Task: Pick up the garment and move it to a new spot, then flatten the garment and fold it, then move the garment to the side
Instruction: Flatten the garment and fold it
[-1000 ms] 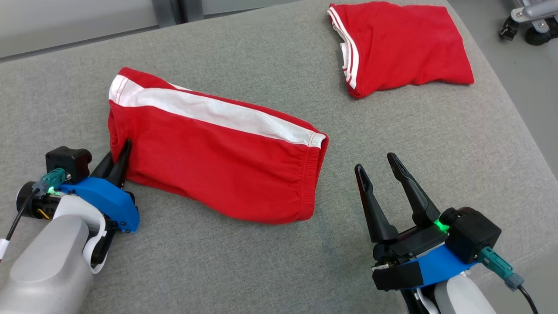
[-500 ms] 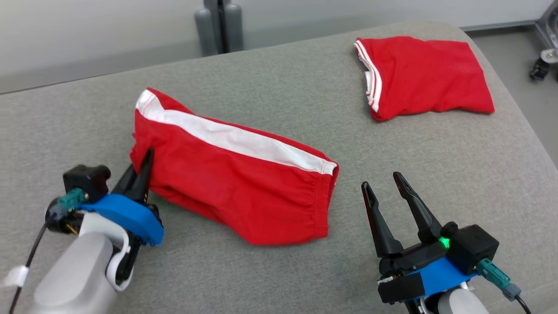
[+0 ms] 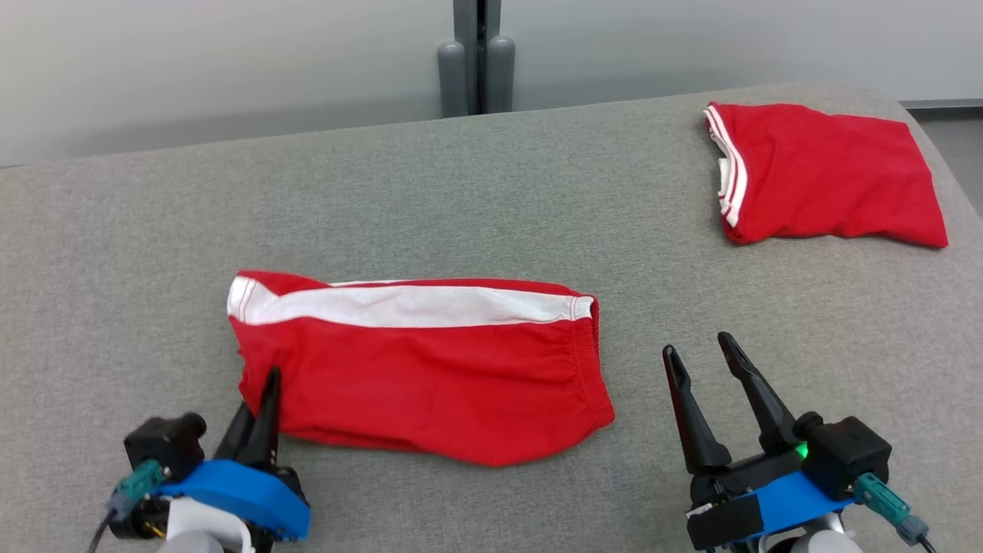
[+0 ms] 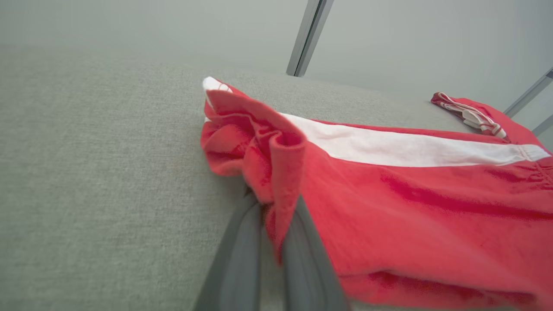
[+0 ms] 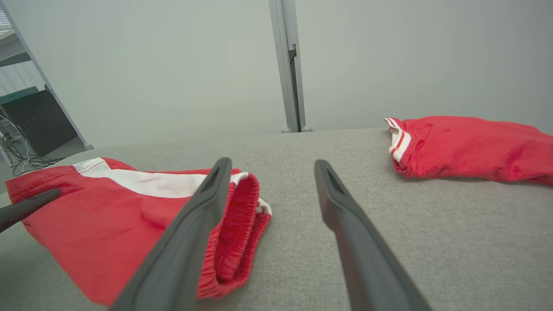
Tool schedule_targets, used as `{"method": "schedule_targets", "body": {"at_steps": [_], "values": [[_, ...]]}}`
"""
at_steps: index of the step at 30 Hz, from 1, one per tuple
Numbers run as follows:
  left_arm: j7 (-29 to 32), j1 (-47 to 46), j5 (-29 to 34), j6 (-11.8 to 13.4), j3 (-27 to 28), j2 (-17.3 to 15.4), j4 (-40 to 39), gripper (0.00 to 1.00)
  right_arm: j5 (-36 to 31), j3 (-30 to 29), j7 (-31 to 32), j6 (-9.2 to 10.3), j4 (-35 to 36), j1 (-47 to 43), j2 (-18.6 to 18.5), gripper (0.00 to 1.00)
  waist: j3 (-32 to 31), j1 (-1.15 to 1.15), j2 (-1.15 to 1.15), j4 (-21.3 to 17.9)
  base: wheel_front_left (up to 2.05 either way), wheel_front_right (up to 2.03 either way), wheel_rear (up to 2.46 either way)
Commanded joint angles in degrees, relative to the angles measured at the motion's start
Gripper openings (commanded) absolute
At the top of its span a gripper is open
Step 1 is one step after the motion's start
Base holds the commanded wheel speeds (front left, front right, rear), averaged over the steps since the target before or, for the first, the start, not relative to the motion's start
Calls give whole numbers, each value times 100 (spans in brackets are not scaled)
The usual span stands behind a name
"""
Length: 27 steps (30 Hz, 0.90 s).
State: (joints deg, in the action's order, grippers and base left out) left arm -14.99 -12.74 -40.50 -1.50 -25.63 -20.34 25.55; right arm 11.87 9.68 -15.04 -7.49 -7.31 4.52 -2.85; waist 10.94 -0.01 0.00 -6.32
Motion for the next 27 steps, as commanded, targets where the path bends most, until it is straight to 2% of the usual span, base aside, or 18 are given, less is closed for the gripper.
{"method": "schedule_targets", "body": {"at_steps": [1,7,8,9,10,18,27], "values": [[-25,173,22,27,72,45,-83,0,-40,-34,-17,-1,-23,-55,-10,100,8,1,0,53,0,0,0],[-25,585,75,50,258,181,-144,0,-77,-87,-17,-1,-132,-81,-10,100,-40,1,0,148,0,0,0],[-25,633,106,60,281,193,-133,30,-81,-98,-17,-1,-154,-92,-9,100,-56,1,0,163,0,0,0],[-25,634,177,93,323,200,-146,83,-87,-111,-17,-1,-175,-104,-9,100,-76,1,0,178,0,0,0],[-26,637,218,99,386,228,-179,100,-96,-122,-17,-1,-191,-113,-9,100,-95,1,0,196,0,0,0],[-26,803,1261,311,1208,367,-969,100,-128,-312,-17,-2,-233,-75,-10,100,-265,1,0,358,0,0,0],[-26,1147,2243,200,2000,677,-1686,100,-161,-512,-17,-1,-213,-110,-9,100,-500,1,0,478,0,0,0]]}}
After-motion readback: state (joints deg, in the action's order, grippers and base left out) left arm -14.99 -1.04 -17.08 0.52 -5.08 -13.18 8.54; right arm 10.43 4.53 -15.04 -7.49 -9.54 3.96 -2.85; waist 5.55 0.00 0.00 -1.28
